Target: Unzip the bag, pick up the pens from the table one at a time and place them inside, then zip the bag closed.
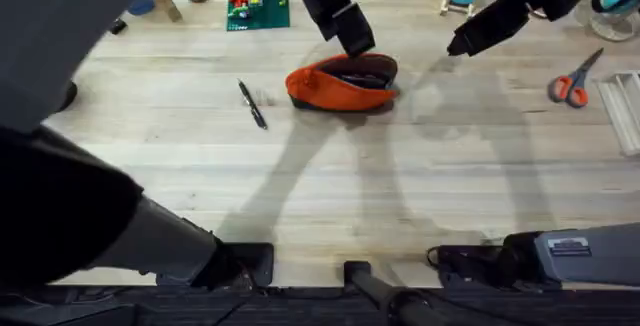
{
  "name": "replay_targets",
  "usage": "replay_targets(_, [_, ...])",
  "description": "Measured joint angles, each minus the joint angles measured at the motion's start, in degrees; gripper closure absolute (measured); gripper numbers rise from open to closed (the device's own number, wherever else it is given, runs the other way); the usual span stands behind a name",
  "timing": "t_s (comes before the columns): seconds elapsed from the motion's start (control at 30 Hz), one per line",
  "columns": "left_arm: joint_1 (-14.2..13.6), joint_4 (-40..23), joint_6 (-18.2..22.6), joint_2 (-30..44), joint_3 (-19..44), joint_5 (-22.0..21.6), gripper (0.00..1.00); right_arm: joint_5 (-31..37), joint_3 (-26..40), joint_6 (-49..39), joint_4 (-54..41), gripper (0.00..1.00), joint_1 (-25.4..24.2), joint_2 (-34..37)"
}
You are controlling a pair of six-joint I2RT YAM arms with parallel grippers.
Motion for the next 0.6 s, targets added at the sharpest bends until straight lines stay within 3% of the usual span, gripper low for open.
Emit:
replay_targets(0.2, [2.51,-3.05,-8.57,-3.37,0.01,-1.23,0.008,0.01,0.0,0.0,0.0,0.005,0.0,0.0])
replay_targets(0.47, [6.11,-9.28,-22.72,-6.63,0.02,-8.15,0.008,0.0,0.0,0.0,0.0,0.006,0.0,0.0])
replay_targets(0.6, [7.99,-8.66,-30.72,-7.57,-2.19,-10.29,0.009,0.02,0.0,0.0,0.0,0.005,0.0,0.0])
